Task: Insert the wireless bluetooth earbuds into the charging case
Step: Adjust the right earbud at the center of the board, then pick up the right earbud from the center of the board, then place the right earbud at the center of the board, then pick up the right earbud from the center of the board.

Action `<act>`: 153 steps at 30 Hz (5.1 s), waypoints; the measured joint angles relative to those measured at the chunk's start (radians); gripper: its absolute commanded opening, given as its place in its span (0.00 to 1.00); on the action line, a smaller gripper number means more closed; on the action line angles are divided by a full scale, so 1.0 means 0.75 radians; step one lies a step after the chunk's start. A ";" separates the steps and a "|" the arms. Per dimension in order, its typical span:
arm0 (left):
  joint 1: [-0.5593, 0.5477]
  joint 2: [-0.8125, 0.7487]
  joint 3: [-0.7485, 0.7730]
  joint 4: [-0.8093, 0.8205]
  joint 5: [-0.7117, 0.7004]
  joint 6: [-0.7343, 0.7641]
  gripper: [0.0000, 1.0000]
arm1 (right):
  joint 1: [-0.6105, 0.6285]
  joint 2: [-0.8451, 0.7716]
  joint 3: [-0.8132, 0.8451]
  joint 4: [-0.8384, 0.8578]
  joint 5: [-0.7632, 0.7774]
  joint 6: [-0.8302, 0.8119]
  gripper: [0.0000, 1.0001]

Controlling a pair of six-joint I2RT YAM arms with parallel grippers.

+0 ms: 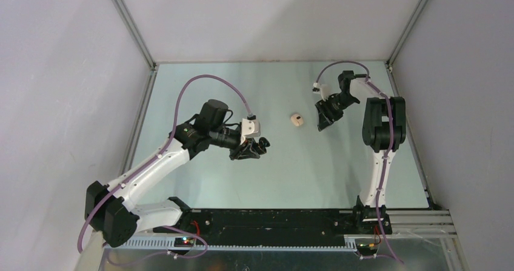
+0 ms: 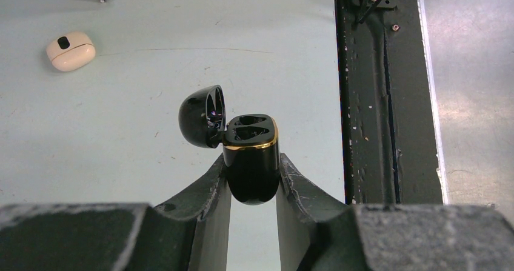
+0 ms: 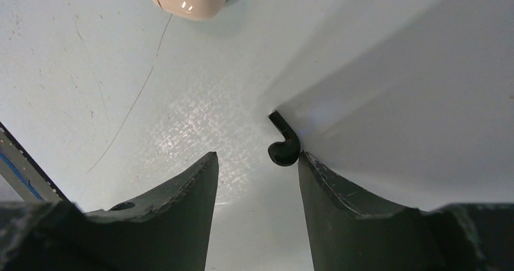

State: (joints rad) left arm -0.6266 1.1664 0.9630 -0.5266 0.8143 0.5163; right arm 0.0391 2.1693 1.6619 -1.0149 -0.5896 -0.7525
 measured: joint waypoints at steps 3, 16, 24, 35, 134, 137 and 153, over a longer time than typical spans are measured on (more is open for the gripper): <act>0.000 0.000 0.000 -0.001 -0.001 0.000 0.00 | 0.001 -0.001 -0.022 0.001 -0.009 -0.001 0.54; -0.004 0.000 0.000 -0.005 -0.001 0.000 0.00 | 0.008 -0.126 -0.198 0.255 0.094 0.085 0.51; -0.005 0.000 0.000 -0.011 -0.001 0.001 0.00 | 0.024 -0.156 -0.244 0.348 0.153 0.096 0.49; -0.008 0.000 0.000 -0.012 -0.001 0.001 0.00 | 0.055 -0.193 -0.294 0.399 0.215 0.107 0.47; -0.075 0.071 0.000 0.081 -0.110 -0.071 0.00 | 0.117 -0.474 -0.622 0.314 0.008 0.131 0.48; -0.076 0.071 0.000 0.080 -0.110 -0.071 0.00 | 0.120 -0.474 -0.622 0.307 -0.003 0.101 0.48; -0.078 0.071 0.000 0.072 -0.111 -0.070 0.00 | 0.154 -0.397 -0.601 0.304 0.085 -0.001 0.45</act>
State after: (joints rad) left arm -0.6853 1.2194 0.9630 -0.4725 0.7311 0.4641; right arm 0.1543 1.8717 1.2114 -0.7872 -0.5259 -0.7528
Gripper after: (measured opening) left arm 0.320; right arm 0.463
